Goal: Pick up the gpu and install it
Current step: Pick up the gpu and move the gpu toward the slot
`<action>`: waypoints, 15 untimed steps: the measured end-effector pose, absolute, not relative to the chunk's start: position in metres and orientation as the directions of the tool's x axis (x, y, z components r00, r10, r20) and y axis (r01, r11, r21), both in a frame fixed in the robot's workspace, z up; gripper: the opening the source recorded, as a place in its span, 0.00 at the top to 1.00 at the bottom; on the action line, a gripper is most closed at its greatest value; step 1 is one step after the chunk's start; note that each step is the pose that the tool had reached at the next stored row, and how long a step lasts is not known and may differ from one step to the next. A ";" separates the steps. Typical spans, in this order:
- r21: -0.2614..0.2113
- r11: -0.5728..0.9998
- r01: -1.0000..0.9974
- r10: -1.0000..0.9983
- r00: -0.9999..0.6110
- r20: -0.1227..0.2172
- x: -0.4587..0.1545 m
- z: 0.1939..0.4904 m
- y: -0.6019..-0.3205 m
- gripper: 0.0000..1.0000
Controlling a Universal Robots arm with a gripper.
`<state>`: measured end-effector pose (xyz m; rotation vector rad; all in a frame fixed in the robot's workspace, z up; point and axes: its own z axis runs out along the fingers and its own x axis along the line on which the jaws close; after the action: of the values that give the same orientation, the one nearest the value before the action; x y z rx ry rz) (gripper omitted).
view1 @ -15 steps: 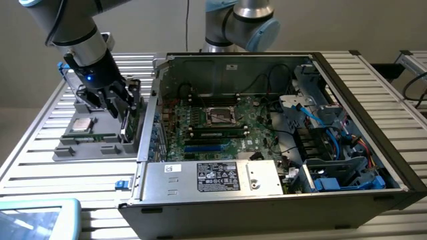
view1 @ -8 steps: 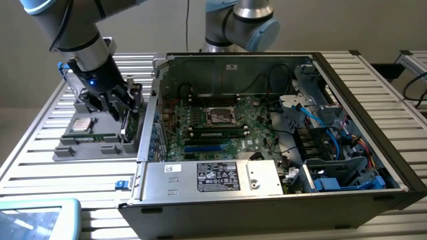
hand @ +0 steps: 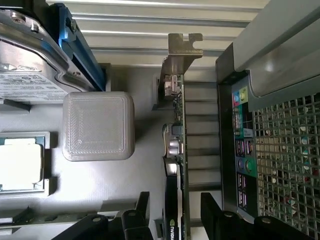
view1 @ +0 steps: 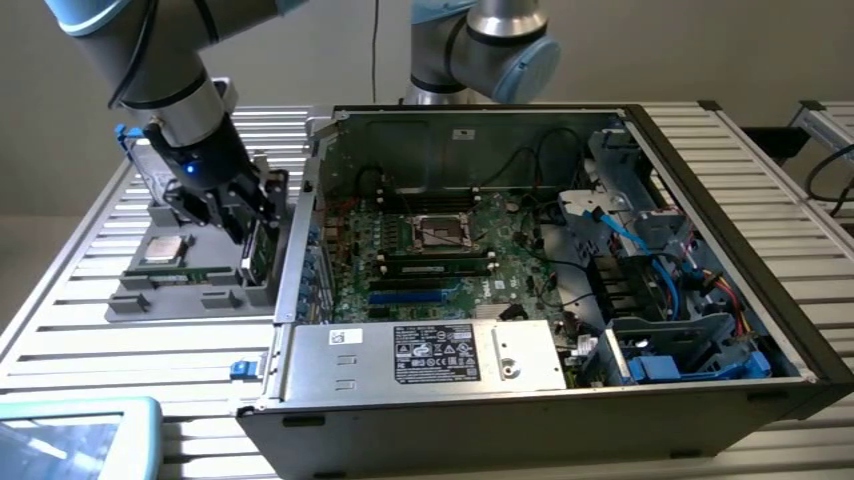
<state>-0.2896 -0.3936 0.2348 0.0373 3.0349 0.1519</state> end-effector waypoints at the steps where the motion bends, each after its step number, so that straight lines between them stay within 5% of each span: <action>1: 0.104 0.994 0.019 0.030 -0.994 -0.101 -0.290 0.234 -0.394 0.47; 15: 0.138 0.990 0.022 0.036 -0.994 -0.099 -0.289 0.226 -0.393 0.47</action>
<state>-0.2891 -0.3935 0.2262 0.0438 3.0328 0.2079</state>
